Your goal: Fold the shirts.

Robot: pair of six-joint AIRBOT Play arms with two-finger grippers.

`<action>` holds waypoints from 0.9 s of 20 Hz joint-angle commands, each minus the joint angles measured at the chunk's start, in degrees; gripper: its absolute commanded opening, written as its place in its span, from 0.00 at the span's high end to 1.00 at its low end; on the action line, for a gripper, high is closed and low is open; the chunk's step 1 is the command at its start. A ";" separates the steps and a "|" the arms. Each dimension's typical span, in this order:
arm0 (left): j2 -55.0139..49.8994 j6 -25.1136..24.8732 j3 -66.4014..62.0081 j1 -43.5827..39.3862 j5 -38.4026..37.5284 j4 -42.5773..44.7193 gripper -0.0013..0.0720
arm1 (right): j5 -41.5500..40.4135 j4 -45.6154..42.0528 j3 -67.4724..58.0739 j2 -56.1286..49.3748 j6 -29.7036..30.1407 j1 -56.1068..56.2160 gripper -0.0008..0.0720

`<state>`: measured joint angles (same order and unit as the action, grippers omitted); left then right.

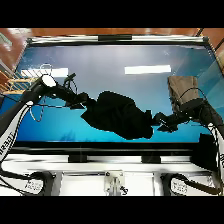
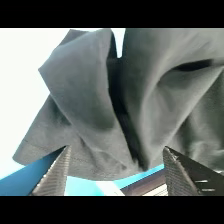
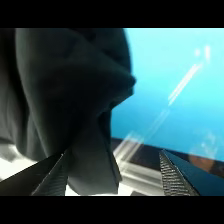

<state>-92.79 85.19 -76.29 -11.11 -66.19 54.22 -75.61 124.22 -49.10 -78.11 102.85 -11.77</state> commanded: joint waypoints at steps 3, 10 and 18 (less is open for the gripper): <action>-4.22 -0.02 -0.11 -2.10 -0.28 0.13 0.14 | -7.67 1.81 0.00 0.22 1.40 -1.99 0.08; -5.55 -3.13 -0.35 -2.12 0.15 -0.28 0.85 | -5.55 0.52 0.28 3.69 1.51 -1.09 0.08; -5.46 -3.74 -6.88 -2.12 -0.57 -0.28 0.93 | 9.60 -5.16 5.01 3.28 -3.82 11.67 0.11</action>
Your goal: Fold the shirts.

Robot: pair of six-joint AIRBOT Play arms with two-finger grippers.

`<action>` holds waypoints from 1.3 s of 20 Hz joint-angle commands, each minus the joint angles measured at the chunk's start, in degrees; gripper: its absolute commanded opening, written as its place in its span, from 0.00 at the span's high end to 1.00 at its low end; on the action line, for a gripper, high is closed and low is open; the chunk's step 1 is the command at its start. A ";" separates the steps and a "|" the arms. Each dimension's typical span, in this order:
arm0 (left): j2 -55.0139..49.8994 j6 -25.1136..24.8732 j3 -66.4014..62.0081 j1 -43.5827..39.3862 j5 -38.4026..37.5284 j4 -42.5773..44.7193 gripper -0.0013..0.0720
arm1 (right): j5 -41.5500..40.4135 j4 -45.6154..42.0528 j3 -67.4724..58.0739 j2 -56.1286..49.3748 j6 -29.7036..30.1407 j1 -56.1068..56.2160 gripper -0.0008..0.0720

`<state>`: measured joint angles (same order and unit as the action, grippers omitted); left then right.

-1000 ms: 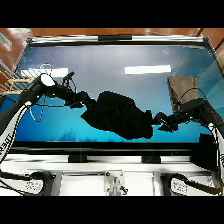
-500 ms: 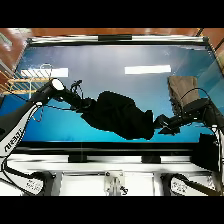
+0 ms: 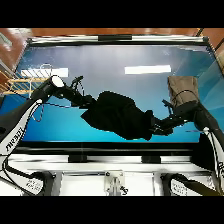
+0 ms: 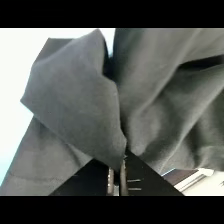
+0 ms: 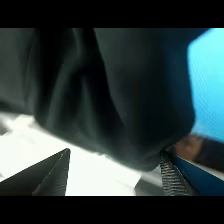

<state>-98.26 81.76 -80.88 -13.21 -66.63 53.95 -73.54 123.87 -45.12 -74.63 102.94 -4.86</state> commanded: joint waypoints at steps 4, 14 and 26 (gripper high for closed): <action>0.13 -0.35 -8.28 -0.02 -2.47 0.00 0.93 | 7.50 -8.39 -0.98 0.13 -10.19 6.86 0.91; 10.01 -0.31 -44.81 0.09 4.59 0.00 0.93 | 1.64 -4.96 -34.71 21.16 0.20 6.88 0.91; 23.26 -0.28 -32.35 7.58 5.51 2.14 0.93 | -4.61 -13.14 -28.79 20.44 -17.22 28.33 0.91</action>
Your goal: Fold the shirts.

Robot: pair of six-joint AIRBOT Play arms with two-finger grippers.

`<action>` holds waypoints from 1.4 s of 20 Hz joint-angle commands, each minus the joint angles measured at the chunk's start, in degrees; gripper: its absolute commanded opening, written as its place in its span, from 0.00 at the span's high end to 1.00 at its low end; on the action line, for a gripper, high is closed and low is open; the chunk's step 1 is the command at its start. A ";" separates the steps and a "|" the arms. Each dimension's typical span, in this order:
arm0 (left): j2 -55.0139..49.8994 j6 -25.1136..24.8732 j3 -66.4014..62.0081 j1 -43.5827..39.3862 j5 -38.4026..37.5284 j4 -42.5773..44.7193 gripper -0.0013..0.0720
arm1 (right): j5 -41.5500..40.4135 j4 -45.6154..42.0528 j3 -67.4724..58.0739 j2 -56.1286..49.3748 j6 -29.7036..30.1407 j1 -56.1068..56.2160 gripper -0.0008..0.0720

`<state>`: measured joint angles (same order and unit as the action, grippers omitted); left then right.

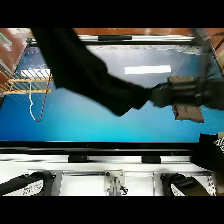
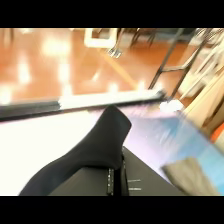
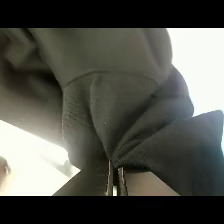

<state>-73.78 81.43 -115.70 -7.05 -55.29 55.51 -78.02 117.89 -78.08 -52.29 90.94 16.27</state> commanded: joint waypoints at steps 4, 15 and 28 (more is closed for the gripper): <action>-10.75 0.24 9.25 -1.66 -13.16 0.55 0.93 | 8.46 -8.26 17.00 -7.21 -8.55 11.82 0.91; -26.49 8.26 8.17 -4.57 -28.83 0.61 0.00 | 13.20 -15.30 16.17 -15.91 -6.36 11.04 0.29; -3.93 14.23 45.90 -13.49 -23.47 6.10 0.00 | 4.50 -5.60 24.98 -11.93 6.86 -21.27 0.13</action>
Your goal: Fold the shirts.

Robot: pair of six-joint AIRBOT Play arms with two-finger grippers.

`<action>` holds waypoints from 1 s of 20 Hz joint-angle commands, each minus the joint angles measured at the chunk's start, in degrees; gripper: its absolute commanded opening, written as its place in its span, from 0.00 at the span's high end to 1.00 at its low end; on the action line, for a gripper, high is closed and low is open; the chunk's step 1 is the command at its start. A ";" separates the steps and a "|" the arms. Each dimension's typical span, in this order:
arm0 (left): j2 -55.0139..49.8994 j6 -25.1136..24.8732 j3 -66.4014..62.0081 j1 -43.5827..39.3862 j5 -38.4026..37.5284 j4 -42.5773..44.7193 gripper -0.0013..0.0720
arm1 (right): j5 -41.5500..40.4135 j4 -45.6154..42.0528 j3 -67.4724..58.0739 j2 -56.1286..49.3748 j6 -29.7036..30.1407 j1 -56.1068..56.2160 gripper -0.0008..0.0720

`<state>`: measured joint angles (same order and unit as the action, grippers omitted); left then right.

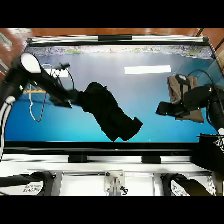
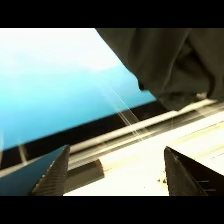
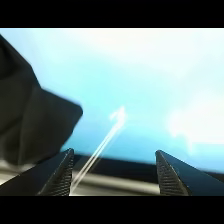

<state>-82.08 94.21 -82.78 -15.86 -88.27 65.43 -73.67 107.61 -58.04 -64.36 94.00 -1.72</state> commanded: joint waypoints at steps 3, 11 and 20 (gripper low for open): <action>4.09 3.34 23.26 -10.91 20.63 -9.29 0.01 | 2.80 4.96 7.78 0.11 3.80 -2.14 0.13; -0.63 6.01 29.22 -23.19 37.77 -17.55 0.26 | 3.19 12.46 7.93 -7.56 5.90 -1.62 0.13; -4.07 6.47 29.22 -25.24 47.39 -20.50 0.26 | 1.22 13.07 7.96 -8.81 5.70 -1.62 0.13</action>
<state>-85.65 100.20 -53.63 -40.69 -44.77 45.56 -71.83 120.07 -50.13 -72.93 99.72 -3.36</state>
